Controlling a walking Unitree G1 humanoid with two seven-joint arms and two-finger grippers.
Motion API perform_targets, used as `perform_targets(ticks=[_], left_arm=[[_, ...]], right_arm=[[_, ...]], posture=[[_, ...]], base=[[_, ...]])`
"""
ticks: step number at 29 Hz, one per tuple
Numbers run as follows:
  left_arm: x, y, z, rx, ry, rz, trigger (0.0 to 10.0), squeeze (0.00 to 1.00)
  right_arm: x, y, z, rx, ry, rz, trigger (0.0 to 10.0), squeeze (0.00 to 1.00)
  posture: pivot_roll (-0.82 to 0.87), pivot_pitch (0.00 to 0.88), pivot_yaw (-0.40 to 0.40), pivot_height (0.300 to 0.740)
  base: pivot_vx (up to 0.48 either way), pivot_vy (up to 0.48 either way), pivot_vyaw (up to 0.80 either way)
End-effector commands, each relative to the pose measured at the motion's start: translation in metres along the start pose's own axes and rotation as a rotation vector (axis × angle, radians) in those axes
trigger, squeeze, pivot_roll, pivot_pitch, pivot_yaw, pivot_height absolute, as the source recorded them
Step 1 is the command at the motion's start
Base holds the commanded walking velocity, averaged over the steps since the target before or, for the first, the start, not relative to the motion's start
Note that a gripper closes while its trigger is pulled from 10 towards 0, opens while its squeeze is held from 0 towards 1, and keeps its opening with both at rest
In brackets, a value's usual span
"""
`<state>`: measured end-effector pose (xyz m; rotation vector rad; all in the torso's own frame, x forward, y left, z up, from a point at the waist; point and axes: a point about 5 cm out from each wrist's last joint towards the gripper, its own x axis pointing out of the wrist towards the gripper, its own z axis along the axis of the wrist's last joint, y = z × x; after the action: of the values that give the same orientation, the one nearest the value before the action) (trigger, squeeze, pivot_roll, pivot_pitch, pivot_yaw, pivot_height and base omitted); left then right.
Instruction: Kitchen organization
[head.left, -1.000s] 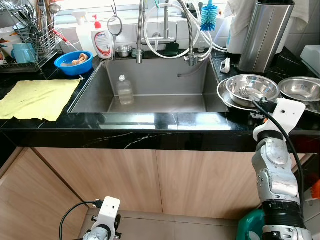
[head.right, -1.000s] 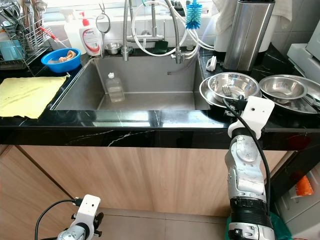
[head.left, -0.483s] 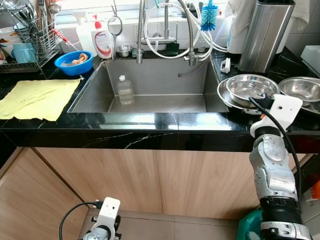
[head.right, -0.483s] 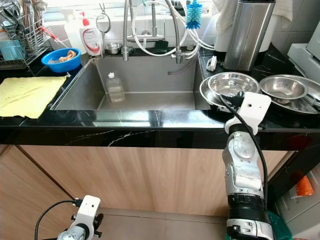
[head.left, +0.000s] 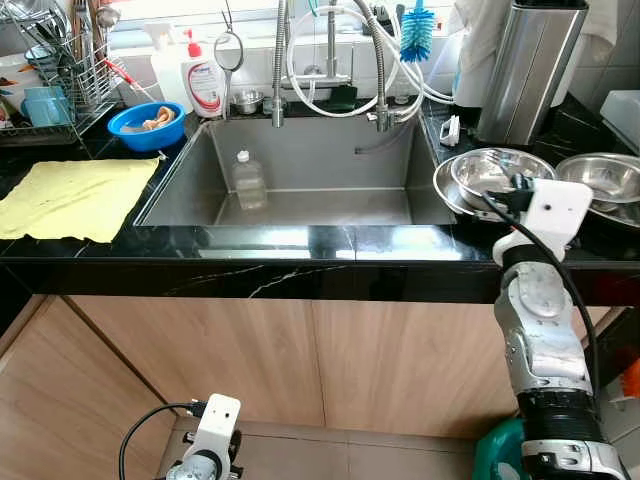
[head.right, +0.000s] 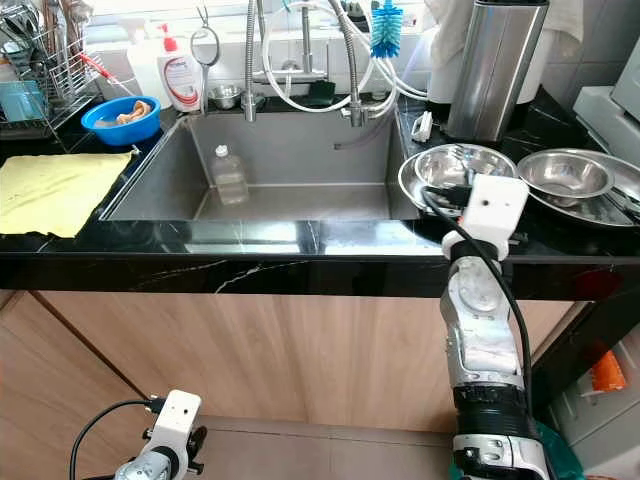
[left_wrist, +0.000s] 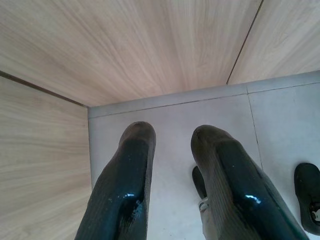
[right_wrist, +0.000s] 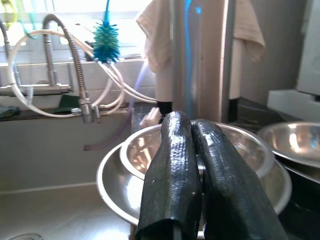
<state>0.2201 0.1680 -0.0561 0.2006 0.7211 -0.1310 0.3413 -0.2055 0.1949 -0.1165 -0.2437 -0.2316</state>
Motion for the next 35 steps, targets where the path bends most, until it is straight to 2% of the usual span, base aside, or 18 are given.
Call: perform_targets(ticks=[1,6,10,12,13,14,15,18,24,35], left_arm=[[0.0,0.003,-0.002,-0.01,0.015,0.01,10.0,0.0],[0.0,0.003,-0.002,-0.01,0.014,0.013,10.0,0.0],[0.0,0.003,-0.002,-0.01,0.014,0.014,10.0,0.0],[0.001,0.003,-0.002,-0.01,0.018,0.012,10.0,0.0],[0.001,0.003,-0.002,-0.01,0.018,0.012,10.0,0.0],[0.001,0.002,-0.002,-0.011,0.019,0.012,10.0,0.0],[0.001,0.002,-0.002,-0.012,0.019,0.012,10.0,0.0],[0.001,0.001,-0.002,-0.013,0.019,0.012,10.0,0.0],[0.001,0.002,-0.005,-0.021,0.026,0.018,10.0,0.0],[0.001,0.002,-0.006,-0.017,0.033,0.014,10.0,0.0]], right_arm=[[0.004,0.007,0.011,-0.017,-0.052,0.034,10.0,0.0],[0.005,0.023,0.027,-0.064,-0.139,0.149,10.0,0.0],[0.009,0.032,0.033,-0.053,-0.151,0.226,10.0,0.0],[0.01,0.042,0.018,-0.125,-0.073,0.317,10.0,0.0],[0.01,0.042,0.018,-0.125,-0.073,0.317,10.0,0.0],[0.009,0.05,0.009,-0.147,-0.034,0.4,10.0,0.0],[0.008,0.053,0.005,-0.158,-0.02,0.428,10.0,0.0],[0.007,0.057,0.002,-0.19,-0.011,0.46,10.0,0.0],[0.015,0.064,-0.005,-0.179,0.03,0.516,10.0,0.0],[0.016,0.072,-0.021,-0.166,0.111,0.562,10.0,0.0]], posture=[[-0.05,0.0,0.08,0.74],[-0.05,0.0,0.081,0.74],[-0.05,0.0,0.081,0.74],[-0.06,0.0,0.076,0.74],[-0.06,0.0,0.076,0.74],[-0.05,0.0,0.075,0.74],[-0.05,0.0,0.075,0.74],[-0.05,0.0,0.072,0.74],[-0.05,0.0,0.069,0.74],[-0.05,0.0,0.069,0.74]], base=[[0.0,0.0,0.0],[0.0,0.0,0.0],[0.0,0.0,0.0],[0.0,0.0,0.0],[0.0,0.0,0.0],[0.0,0.0,0.0],[0.0,0.0,0.0],[0.0,0.0,0.0],[0.0,0.0,0.0],[0.0,0.0,0.0]])
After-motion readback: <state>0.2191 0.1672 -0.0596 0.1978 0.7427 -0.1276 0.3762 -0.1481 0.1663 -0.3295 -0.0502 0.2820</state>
